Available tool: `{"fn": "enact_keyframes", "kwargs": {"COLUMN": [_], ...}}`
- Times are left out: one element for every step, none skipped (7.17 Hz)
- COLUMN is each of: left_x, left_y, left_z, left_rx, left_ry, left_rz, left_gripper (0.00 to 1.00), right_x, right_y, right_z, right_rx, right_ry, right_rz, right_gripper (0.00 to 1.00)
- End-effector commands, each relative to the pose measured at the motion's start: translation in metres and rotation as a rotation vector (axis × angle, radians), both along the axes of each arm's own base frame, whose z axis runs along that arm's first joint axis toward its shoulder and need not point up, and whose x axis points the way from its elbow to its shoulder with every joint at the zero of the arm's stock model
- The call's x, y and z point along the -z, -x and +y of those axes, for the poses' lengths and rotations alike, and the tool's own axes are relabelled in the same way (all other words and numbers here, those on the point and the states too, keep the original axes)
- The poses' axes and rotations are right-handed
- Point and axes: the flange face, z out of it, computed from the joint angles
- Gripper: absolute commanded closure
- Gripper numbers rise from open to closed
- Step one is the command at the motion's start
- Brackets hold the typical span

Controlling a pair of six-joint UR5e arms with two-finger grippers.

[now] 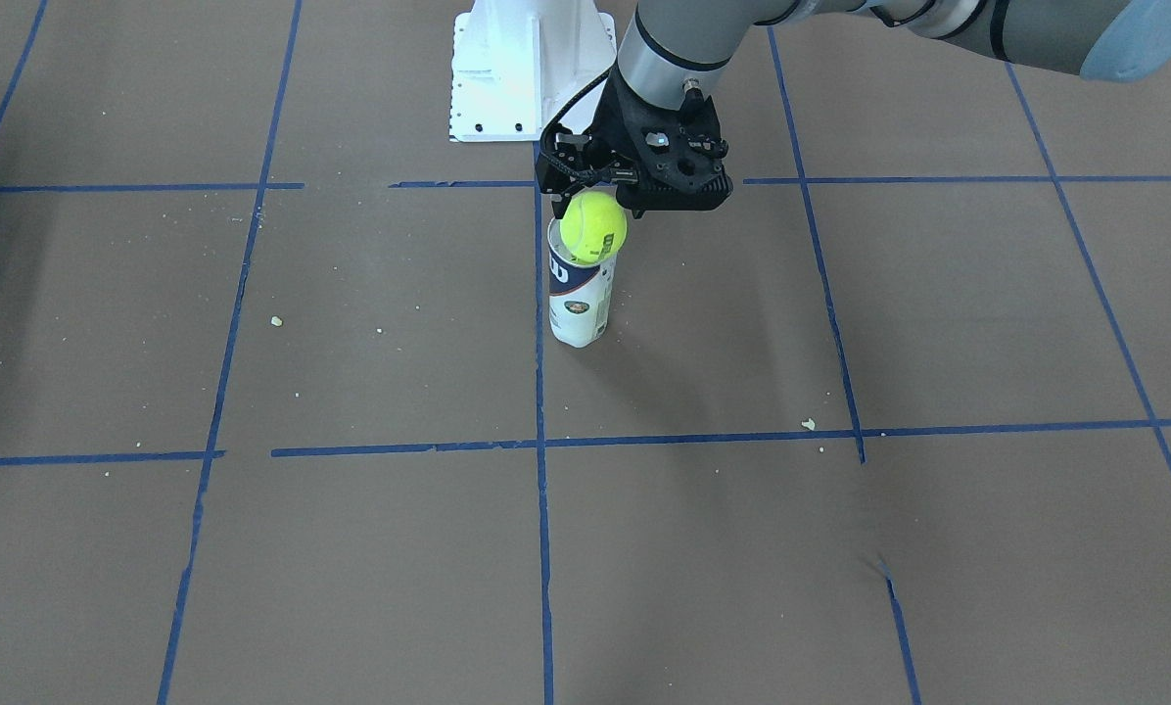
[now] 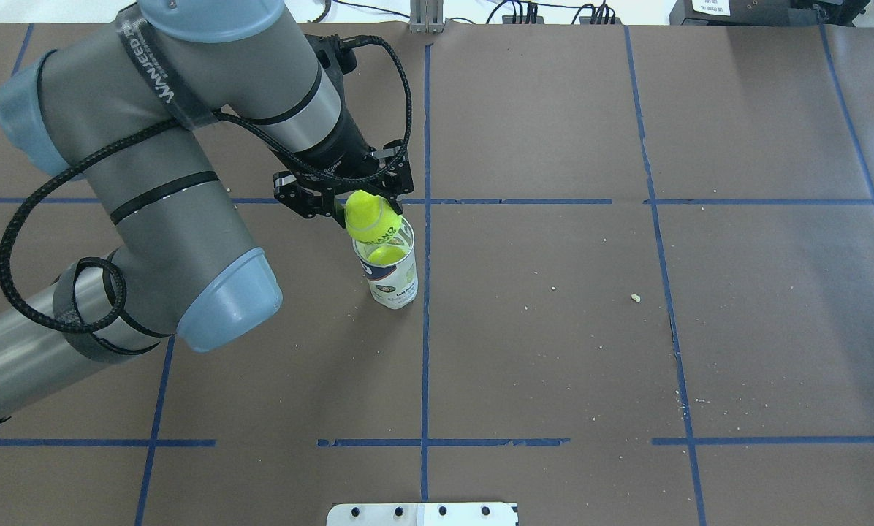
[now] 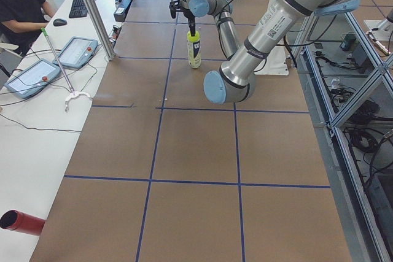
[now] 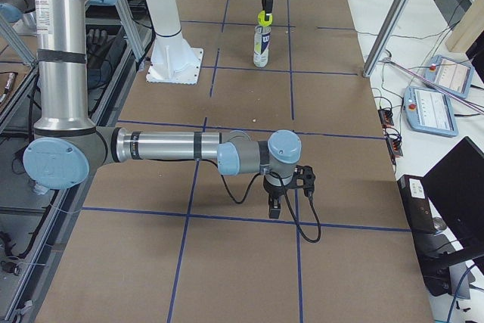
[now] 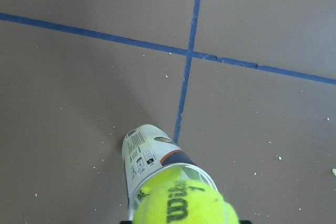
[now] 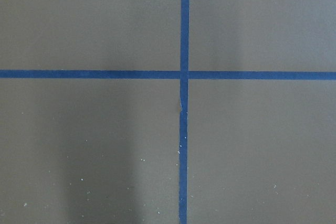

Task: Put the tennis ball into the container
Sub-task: 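Lower the ball onto the clear can's opening and open the left gripper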

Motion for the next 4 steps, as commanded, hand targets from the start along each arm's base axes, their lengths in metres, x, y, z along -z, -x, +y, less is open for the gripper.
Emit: {"fn": "enact_keyframes", "kwargs": {"left_x": [0.001, 0.001, -0.009, -0.033], "left_y": [0.001, 0.003, 0.010, 0.023], "left_z": [0.002, 0.002, 0.002, 0.001], "left_rx": [-0.001, 0.003, 0.007, 0.012], "left_ry": [0.002, -0.002, 0.000, 0.002], "left_rz": [0.007, 0.008, -0.002, -0.019], "left_gripper": [0.00, 0.00, 0.00, 0.00], "right_x": [0.000, 0.000, 0.000, 0.000], "right_y": [0.000, 0.000, 0.000, 0.000], "right_z": [0.000, 0.000, 0.000, 0.000], "right_rx": [0.000, 0.000, 0.000, 0.000], "right_ry": [0.000, 0.000, 0.000, 0.000], "right_rz": [0.000, 0.000, 0.000, 0.000], "right_gripper": [0.00, 0.00, 0.00, 0.00]}}
